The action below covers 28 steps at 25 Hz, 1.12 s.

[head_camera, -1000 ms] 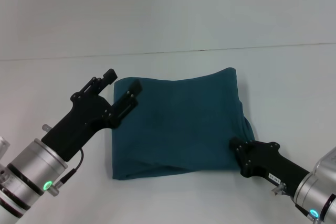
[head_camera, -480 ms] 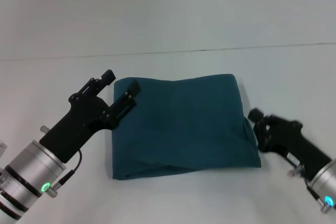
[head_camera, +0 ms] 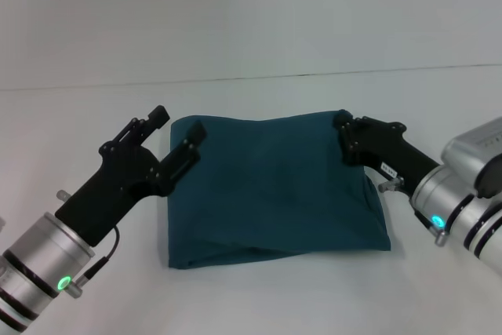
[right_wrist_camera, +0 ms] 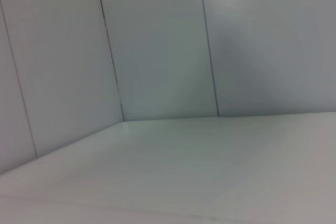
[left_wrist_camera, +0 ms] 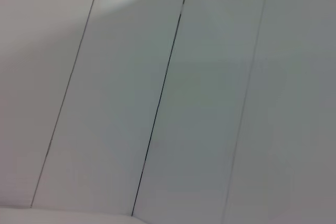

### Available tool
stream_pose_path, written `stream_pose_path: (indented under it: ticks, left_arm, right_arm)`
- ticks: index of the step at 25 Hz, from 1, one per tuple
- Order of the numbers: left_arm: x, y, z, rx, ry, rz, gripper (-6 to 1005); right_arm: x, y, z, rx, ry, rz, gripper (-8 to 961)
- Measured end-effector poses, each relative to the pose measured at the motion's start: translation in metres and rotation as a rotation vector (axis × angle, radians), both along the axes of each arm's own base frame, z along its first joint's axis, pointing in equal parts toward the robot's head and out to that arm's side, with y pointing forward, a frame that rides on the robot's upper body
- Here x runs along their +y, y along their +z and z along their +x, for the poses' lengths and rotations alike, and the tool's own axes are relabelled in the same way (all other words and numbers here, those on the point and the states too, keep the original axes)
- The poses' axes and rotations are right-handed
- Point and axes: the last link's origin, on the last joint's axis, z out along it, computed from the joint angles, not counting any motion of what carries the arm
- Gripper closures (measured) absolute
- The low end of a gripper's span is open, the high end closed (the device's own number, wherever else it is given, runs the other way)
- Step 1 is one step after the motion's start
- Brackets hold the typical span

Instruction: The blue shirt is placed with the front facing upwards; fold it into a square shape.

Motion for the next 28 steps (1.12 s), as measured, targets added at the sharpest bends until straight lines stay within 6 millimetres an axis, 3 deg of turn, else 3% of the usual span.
stream_pose_path:
  ticks: [4,11,16,22,28]
  left_arm:
    - [0.000,0.005,-0.001,0.041,-0.059,-0.077,271]
    - [0.008,0.001,0.007,0.250,-0.180,-0.353,264]
    - [0.017,-0.002,0.004,0.364,-0.141,-0.413,259]
    - [0.022,-0.004,0.004,0.417,-0.122,-0.428,116]
    - [0.026,-0.003,0.006,0.418,-0.119,-0.419,115]
  right_arm:
    - [0.001,0.025,0.008,0.039,0.041,-0.017,922]
    - [-0.018,0.079,0.007,-0.099,0.289,-0.343,922]
    - [-0.026,0.106,0.007,-0.208,0.278,-0.461,787]
    - [-0.026,0.103,0.003,-0.249,0.266,-0.530,526]
    - [-0.027,0.093,0.000,-0.252,0.274,-0.561,408]
